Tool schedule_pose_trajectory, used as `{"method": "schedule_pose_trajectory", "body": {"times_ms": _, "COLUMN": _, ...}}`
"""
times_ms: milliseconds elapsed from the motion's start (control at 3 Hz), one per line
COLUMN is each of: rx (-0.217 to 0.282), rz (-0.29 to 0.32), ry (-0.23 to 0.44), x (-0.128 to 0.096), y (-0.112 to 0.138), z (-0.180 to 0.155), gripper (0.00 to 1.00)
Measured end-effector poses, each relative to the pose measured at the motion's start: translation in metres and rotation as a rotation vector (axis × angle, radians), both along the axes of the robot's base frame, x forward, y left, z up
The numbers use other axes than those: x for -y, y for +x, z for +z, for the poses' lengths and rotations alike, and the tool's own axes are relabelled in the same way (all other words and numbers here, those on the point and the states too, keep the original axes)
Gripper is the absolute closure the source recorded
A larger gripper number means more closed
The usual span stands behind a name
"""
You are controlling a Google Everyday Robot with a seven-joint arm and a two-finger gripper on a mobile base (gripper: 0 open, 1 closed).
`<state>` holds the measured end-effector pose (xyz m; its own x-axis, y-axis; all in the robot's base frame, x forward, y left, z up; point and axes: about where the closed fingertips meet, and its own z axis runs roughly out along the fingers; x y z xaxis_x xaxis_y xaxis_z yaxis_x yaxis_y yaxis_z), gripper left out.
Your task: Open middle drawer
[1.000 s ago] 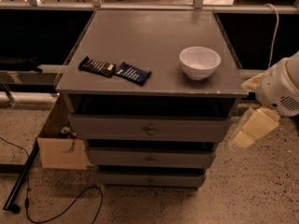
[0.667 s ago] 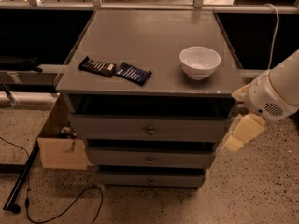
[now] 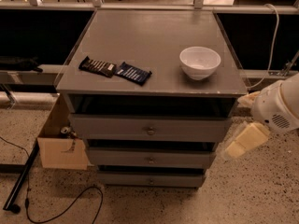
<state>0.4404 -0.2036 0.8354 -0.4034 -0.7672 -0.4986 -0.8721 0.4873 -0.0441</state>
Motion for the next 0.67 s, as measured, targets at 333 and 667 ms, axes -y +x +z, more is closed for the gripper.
{"method": "schedule_pose_trajectory", "body": {"times_ms": 333, "rx": 0.037, "rz": -0.042, "ry": 0.078, "x": -0.002, "y": -0.006, "z": -0.019, "gripper": 0.00}}
{"method": "schedule_pose_trajectory", "body": {"times_ms": 667, "rx": 0.068, "rz": -0.080, "ry": 0.071, "x": -0.005, "y": -0.003, "z": -0.058, "gripper": 0.00}}
